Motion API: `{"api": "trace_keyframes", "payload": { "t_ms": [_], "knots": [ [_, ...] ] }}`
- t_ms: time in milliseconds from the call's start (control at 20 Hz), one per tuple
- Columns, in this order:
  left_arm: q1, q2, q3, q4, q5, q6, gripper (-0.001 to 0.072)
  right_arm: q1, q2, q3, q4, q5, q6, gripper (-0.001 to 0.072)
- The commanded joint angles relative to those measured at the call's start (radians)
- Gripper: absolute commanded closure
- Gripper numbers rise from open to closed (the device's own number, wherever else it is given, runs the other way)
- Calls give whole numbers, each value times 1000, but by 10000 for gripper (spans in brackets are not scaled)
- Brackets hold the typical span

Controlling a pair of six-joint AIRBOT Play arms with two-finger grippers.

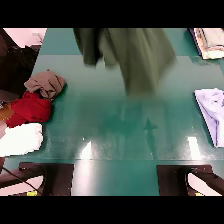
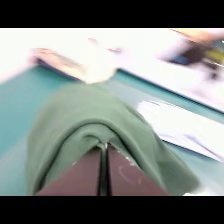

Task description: Fold the shirts.

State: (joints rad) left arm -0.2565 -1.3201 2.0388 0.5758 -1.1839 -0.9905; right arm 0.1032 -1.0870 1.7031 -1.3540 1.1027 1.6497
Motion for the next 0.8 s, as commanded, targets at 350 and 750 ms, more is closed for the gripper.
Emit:
{"api": "trace_keyframes", "payload": {
  "t_ms": [350, 750],
  "knots": [
    [-86, -136, -485, 399, -38, -248, 72, 0, 2, 96, -3, 152, -2, 692],
    [78, -40, -759, 342, -226, -315, 72, -2, 2, 96, -7, 158, -36, 692]
  ]
}}
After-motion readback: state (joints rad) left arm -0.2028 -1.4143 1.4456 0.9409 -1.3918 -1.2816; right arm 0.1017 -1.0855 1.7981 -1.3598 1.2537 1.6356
